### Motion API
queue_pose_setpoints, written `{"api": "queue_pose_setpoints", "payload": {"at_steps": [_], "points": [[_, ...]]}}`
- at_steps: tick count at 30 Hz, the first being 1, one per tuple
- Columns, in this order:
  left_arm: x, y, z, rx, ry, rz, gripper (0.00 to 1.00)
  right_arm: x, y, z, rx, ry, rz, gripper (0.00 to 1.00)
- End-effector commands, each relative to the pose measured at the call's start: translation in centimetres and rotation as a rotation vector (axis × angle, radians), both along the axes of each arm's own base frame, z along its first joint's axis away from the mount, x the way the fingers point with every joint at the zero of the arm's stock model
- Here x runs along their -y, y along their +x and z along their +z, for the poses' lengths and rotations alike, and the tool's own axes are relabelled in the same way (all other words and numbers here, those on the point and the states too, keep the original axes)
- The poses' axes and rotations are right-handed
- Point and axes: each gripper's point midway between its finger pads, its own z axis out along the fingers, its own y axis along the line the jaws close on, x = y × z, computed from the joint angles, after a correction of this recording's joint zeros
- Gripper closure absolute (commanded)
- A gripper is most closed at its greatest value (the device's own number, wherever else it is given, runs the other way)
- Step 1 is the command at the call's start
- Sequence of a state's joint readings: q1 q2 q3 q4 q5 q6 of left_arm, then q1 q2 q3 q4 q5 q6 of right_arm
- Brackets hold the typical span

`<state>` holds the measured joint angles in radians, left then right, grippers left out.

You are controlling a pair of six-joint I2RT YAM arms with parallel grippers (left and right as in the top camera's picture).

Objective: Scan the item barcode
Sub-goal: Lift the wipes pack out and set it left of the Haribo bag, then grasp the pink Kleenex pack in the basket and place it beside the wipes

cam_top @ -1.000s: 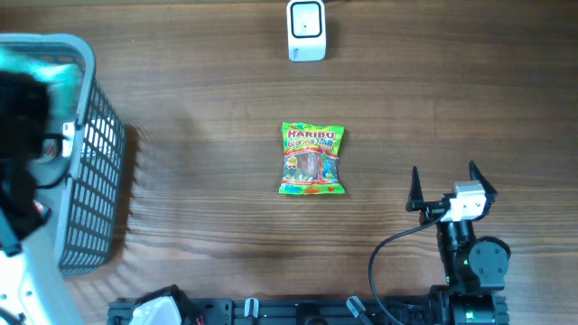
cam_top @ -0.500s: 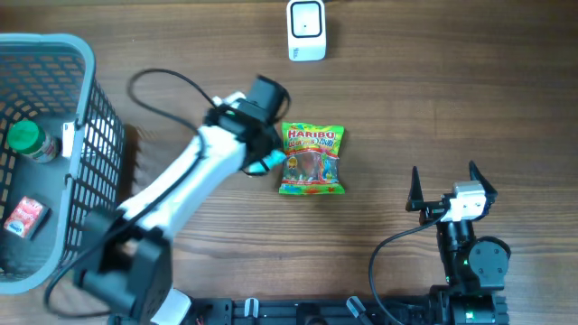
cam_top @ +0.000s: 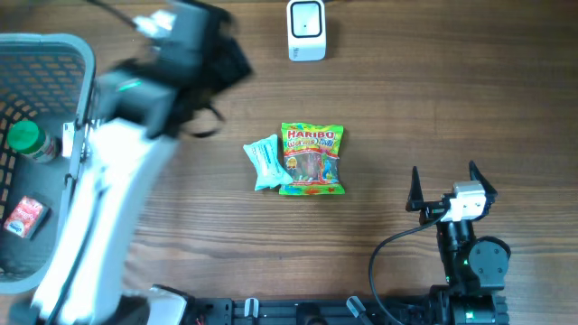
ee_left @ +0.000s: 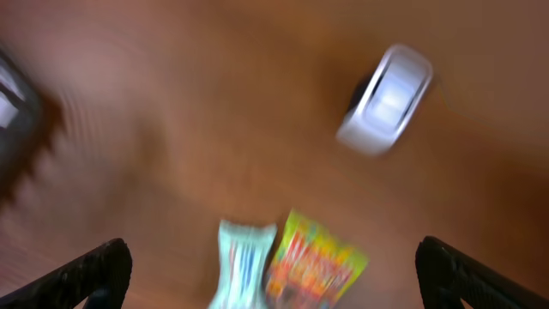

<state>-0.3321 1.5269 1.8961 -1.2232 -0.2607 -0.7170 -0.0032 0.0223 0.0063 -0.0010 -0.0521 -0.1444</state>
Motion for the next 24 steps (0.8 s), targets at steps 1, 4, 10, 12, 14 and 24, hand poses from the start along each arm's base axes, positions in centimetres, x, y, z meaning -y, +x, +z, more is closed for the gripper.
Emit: {"api": "queue_pose_setpoints", "payload": {"at_steps": [1, 4, 10, 12, 14, 24], "points": [[-10.6, -3.3, 6.7, 0.166, 0.077, 0.266, 0.0, -0.1, 0.0, 0.1, 0.007, -0.013, 0.009, 0.0], [-20.4, -9.1, 4.8, 0.072, -0.011, 0.712, 0.0, -0.1, 0.0, 0.1, 0.007, -0.013, 0.009, 0.0], [-30.0, -15.8, -5.6, -0.213, -0.143, 1.121, 0.0, -0.1, 0.0, 0.1, 0.007, -0.013, 0.009, 0.0], [-31.2, -16.5, -9.5, -0.299, -0.111, 1.09, 0.0, -0.1, 0.0, 0.1, 0.007, -0.013, 0.009, 0.0], [-31.8, -16.4, -12.6, -0.355, -0.067, 1.031, 0.0, -0.1, 0.0, 0.1, 0.007, -0.013, 0.009, 0.0], [-35.5, -13.0, -22.3, -0.471, 0.184, 0.642, 0.0, -0.1, 0.0, 0.1, 0.007, -0.013, 0.009, 0.0]]}}
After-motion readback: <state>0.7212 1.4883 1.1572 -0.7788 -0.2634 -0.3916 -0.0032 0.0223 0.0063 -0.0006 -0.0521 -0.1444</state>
